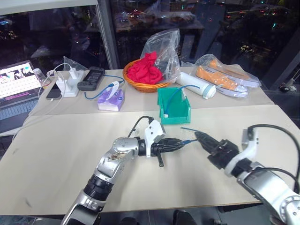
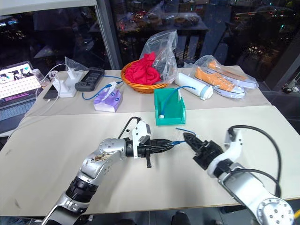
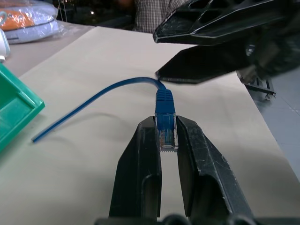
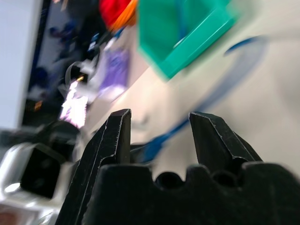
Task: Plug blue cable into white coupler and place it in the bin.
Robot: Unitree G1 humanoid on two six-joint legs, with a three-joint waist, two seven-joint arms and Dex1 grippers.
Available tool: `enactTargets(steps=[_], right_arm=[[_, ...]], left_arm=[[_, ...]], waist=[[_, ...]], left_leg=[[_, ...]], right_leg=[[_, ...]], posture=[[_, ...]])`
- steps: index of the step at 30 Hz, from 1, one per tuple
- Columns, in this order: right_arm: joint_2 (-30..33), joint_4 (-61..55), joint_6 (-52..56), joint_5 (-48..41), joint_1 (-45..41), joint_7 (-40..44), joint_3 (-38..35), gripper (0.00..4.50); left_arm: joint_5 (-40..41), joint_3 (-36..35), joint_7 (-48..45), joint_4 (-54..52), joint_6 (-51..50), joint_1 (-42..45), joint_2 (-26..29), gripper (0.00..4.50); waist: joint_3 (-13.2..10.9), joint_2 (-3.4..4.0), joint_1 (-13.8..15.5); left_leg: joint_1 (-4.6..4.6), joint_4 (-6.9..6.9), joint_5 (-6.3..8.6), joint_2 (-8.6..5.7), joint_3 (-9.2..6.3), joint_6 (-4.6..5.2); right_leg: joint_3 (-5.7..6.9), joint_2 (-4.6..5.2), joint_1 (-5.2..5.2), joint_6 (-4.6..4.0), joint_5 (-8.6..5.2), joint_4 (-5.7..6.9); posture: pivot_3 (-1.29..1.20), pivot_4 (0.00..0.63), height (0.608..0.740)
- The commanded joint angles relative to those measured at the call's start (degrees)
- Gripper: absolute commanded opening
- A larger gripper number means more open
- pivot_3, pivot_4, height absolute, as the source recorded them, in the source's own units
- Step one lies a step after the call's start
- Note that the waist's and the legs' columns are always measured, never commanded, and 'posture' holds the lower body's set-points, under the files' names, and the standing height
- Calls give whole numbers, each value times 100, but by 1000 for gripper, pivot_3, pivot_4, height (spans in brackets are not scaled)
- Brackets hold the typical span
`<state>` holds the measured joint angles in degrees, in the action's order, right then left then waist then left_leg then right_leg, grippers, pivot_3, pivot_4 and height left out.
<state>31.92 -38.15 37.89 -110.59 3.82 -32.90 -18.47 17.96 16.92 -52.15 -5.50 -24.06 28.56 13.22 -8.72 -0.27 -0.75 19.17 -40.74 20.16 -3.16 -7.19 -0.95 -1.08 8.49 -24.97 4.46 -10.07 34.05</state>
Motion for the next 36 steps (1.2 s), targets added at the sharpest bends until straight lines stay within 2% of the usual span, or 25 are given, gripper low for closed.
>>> enactTargets(steps=[1,21,22,23,24,28,34,36], right_arm=[[16,-343,-129,-49,19,206,396,2347],[-112,155,-364,419,-464,560,1276,2347],[-120,156,-379,436,-463,572,1283,1839],[-131,161,-395,448,-467,585,1283,1645],[-143,155,-417,472,-464,603,1268,1179],[-151,157,-496,521,-450,656,1154,32],[-60,194,-546,508,-483,758,963,32],[-10,216,-540,491,-499,781,919,0]], left_arm=[[70,-52,27,-168,56,46,-19,67],[102,-33,128,-241,3,49,28,67],[106,-33,131,-245,-5,48,27,67],[109,-34,132,-246,-9,47,26,67],[116,-35,133,-257,-21,37,29,67],[147,-43,129,-281,-64,7,41,67],[186,-57,-9,-322,-87,-85,197,67],[237,-172,-43,-280,-43,-96,272,1087]], waist=[[0,0,-26],[0,0,5],[0,0,5],[0,0,3],[0,0,3],[0,0,3],[0,0,2],[0,0,2]], left_leg=[[-1,0,1,0,3,2],[-2,-5,-1,-1,2,-1],[-2,-5,-1,-1,2,-1],[-1,-6,-1,-2,2,-1],[-2,-5,-1,-1,2,-1],[-2,-5,-1,-1,2,-1],[-2,-5,-1,-1,2,-1],[-2,-5,-1,-1,2,-1]], right_leg=[[-2,0,0,0,0,0],[-2,0,3,0,0,-3],[-2,0,3,0,0,-2],[-2,0,3,0,0,-2],[-2,0,3,0,0,-2],[-2,0,3,0,0,-3],[-2,0,3,0,0,-2],[-2,0,3,0,0,-2]], posture=[[0,150,740],[0,150,740],[0,150,740],[0,150,740],[0,150,740],[0,150,740],[0,150,740],[0,150,740]])
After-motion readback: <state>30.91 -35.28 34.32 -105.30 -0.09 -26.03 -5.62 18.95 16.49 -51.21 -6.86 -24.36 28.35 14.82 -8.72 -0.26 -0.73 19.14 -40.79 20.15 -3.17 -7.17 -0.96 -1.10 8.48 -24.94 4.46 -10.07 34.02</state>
